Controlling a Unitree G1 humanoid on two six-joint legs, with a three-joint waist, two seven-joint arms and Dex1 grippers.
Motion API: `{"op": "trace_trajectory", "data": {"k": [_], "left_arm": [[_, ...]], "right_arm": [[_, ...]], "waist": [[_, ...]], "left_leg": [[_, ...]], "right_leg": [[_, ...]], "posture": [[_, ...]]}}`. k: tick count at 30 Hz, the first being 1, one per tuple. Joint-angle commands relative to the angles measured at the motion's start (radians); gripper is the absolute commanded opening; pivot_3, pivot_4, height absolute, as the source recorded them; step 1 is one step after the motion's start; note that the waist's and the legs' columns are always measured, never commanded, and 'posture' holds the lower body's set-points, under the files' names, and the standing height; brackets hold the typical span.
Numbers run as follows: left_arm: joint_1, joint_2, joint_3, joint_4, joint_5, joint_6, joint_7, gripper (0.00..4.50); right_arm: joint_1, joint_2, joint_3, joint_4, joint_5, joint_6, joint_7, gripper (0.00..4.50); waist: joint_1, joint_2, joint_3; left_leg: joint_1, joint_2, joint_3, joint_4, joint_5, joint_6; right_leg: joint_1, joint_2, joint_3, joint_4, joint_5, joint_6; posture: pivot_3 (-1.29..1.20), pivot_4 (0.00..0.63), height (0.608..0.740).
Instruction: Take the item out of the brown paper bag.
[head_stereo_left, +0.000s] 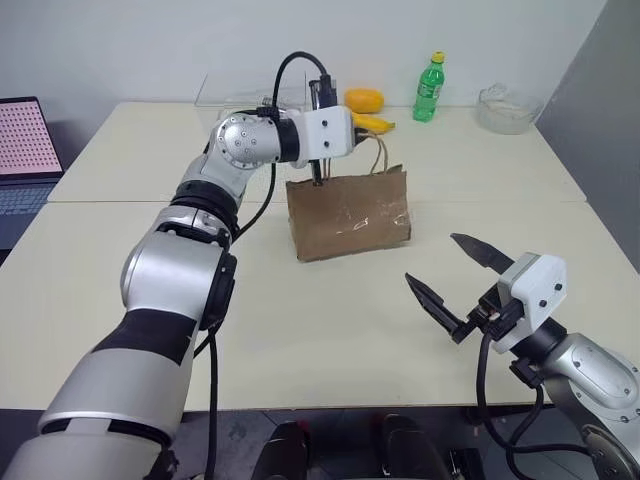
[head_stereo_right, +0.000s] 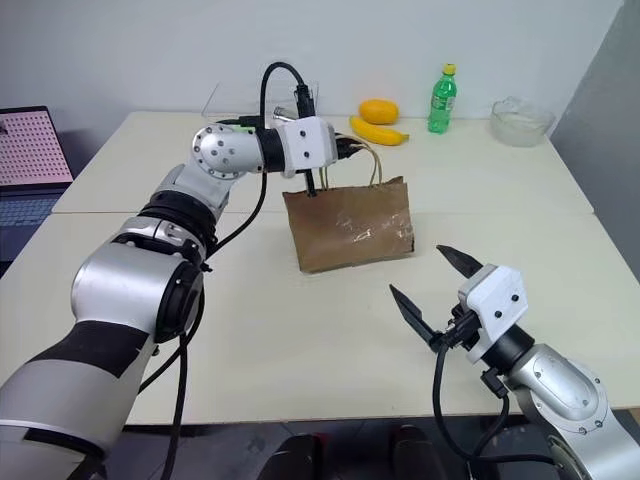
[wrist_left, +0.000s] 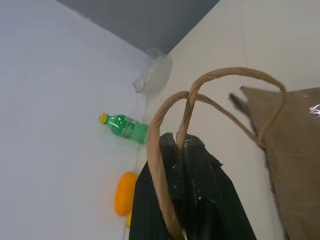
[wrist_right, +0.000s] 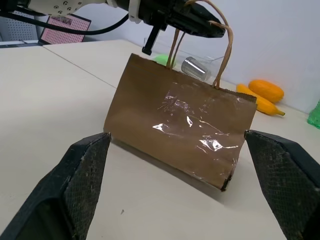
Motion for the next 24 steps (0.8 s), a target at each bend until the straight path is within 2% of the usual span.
{"op": "trace_trajectory", "data": {"k": [1, 10, 11, 13, 24], "left_arm": [[-0.046, 0.013, -0.014, -0.010, 0.027, -0.017, 0.080, 0.04], [-0.004, -0.004, 0.021, 0.001, -0.029, 0.074, -0.035, 0.04], [-0.001, -0.002, 0.023, 0.002, -0.031, 0.103, -0.049, 0.21], [0.003, 0.002, 0.029, 0.001, -0.039, 0.135, -0.085, 0.64], [-0.007, 0.034, 0.119, -0.013, -0.147, 0.284, -0.261, 4.18]], "right_arm": [[-0.006, 0.002, 0.008, -0.052, -0.015, 0.004, -0.014, 4.50], [-0.018, 0.001, 0.026, -0.049, -0.036, 0.015, -0.018, 4.50], [-0.021, 0.002, 0.029, -0.047, -0.038, 0.014, -0.017, 4.50], [-0.027, 0.004, 0.033, -0.043, -0.041, 0.015, -0.017, 4.50], [-0.050, -0.001, 0.038, -0.018, -0.052, 0.011, -0.002, 4.50]], "waist": [[0.000, 0.000, 0.000], [0.000, 0.000, 0.000], [-0.001, 0.000, 0.000], [-0.001, 0.000, 0.000], [-0.002, 0.000, 0.000]], "left_leg": [[0.000, 0.000, 0.000, 0.000, 0.000, 0.000], [0.000, 0.000, 0.000, 0.000, 0.000, 0.000], [0.000, 0.000, 0.000, 0.000, 0.000, 0.000], [0.000, 0.000, 0.000, 0.000, 0.000, 0.000], [0.000, 0.000, 0.000, 0.001, 0.000, 0.000]], "right_leg": [[0.000, 0.000, 0.000, 0.000, 0.000, 0.000], [0.000, 0.000, 0.000, 0.000, 0.000, 0.000], [0.000, 0.000, 0.000, 0.000, 0.000, 0.000], [0.000, 0.000, 0.000, 0.001, 0.000, 0.000], [0.000, 0.000, 0.000, 0.002, 0.000, 0.000]], "posture": [[0.00, 0.150, 0.740], [0.00, 0.150, 0.740], [0.00, 0.150, 0.740], [0.00, 0.150, 0.740], [0.00, 0.150, 0.740]]}}
